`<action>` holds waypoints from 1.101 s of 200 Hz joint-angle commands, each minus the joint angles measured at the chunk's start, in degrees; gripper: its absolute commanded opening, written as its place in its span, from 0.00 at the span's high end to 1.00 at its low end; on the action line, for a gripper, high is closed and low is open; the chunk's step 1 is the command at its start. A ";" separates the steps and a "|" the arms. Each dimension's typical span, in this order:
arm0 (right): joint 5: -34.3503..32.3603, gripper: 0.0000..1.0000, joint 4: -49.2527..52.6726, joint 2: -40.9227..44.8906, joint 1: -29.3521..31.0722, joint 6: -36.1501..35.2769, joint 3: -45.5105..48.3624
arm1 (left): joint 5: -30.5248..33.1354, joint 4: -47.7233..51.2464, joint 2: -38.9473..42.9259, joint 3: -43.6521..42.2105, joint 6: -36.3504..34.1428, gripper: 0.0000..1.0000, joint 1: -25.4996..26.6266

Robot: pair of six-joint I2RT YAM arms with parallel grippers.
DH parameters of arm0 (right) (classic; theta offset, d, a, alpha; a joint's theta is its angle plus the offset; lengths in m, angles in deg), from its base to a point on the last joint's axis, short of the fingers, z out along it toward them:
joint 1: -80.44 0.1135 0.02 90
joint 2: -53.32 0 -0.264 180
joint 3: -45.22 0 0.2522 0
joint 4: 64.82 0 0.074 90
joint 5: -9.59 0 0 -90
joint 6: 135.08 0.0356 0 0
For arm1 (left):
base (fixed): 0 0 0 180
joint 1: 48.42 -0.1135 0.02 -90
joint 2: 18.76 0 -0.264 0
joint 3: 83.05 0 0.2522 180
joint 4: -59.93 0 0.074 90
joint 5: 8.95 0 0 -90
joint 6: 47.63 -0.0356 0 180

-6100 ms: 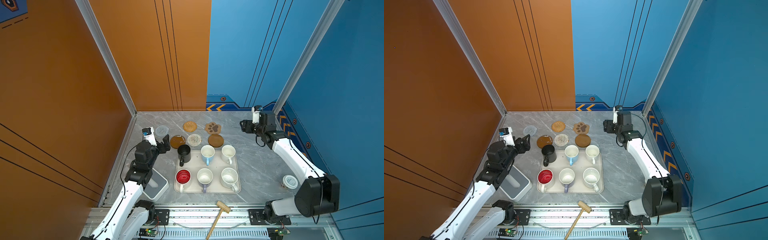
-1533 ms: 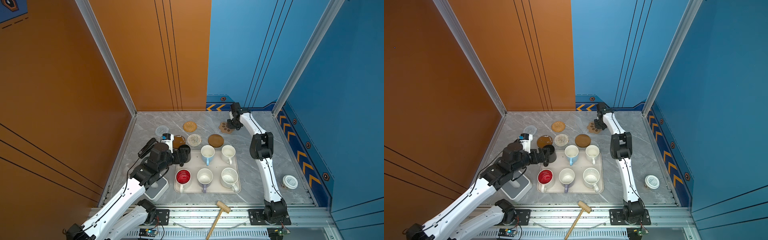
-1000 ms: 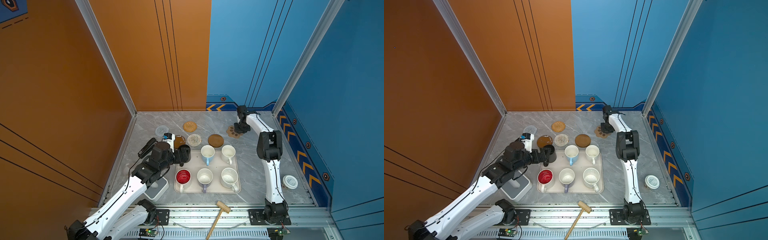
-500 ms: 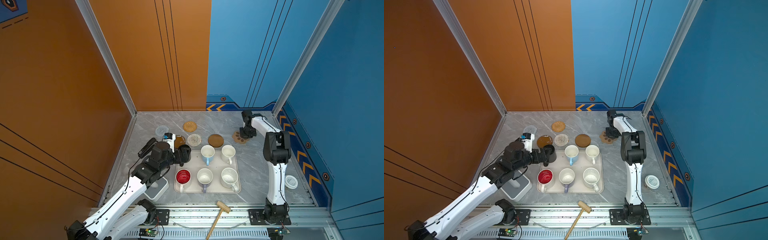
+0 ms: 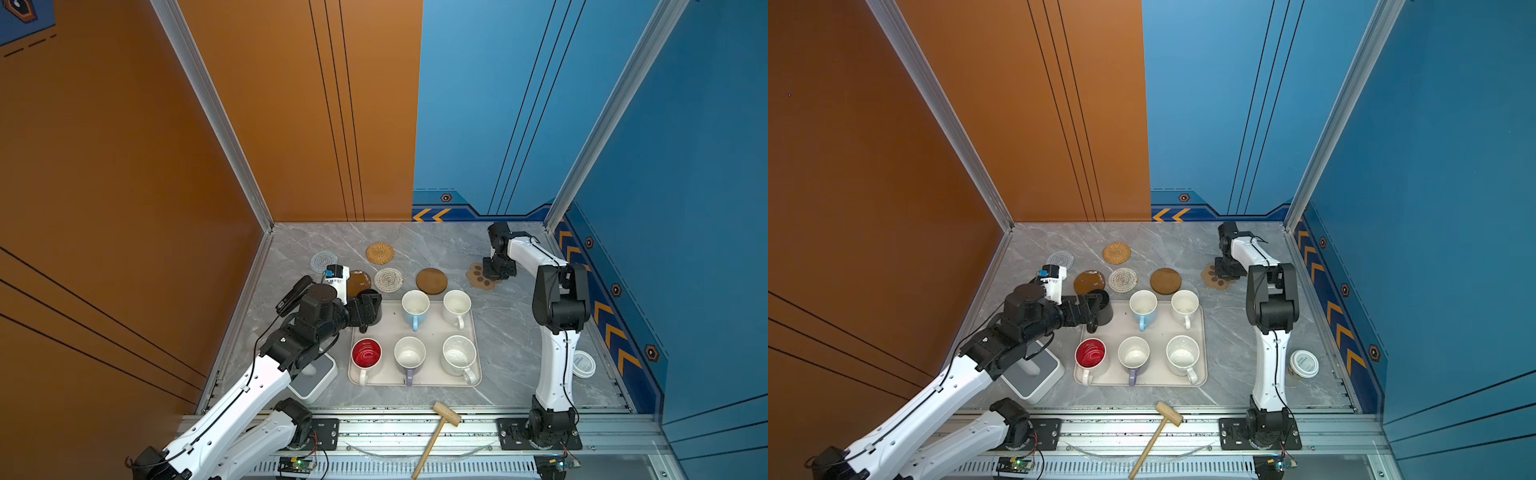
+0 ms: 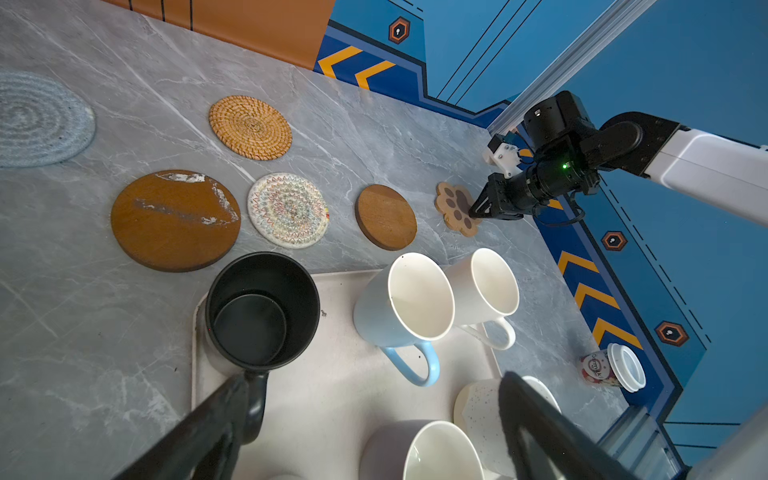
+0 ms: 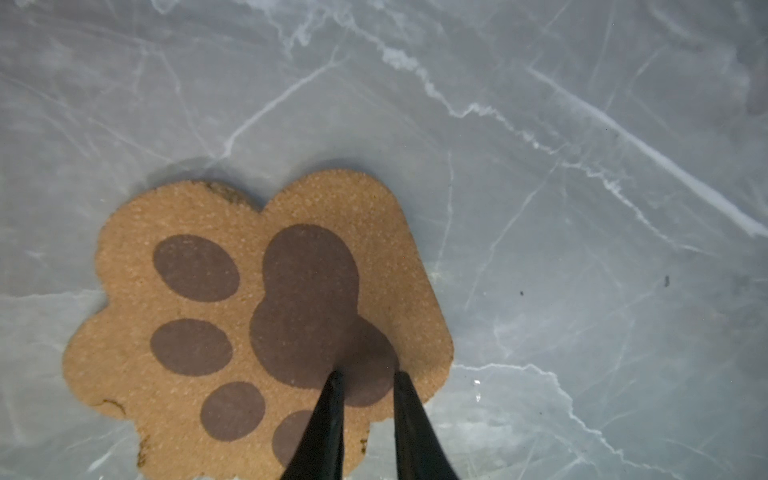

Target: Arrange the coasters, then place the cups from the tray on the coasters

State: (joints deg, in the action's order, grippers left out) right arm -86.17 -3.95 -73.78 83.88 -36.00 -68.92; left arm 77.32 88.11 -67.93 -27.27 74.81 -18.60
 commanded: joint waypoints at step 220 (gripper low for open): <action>6.55 1.00 4.42 -1.40 9.01 0.23 -10.30 | -0.39 -1.51 -1.14 0.25 0.25 0.06 1.62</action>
State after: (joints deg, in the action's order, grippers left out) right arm -81.76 -1.21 -69.94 91.01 -36.42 -75.76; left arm 77.17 88.04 -68.72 -27.27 74.86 -17.64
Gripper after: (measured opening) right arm 0.047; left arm 0.943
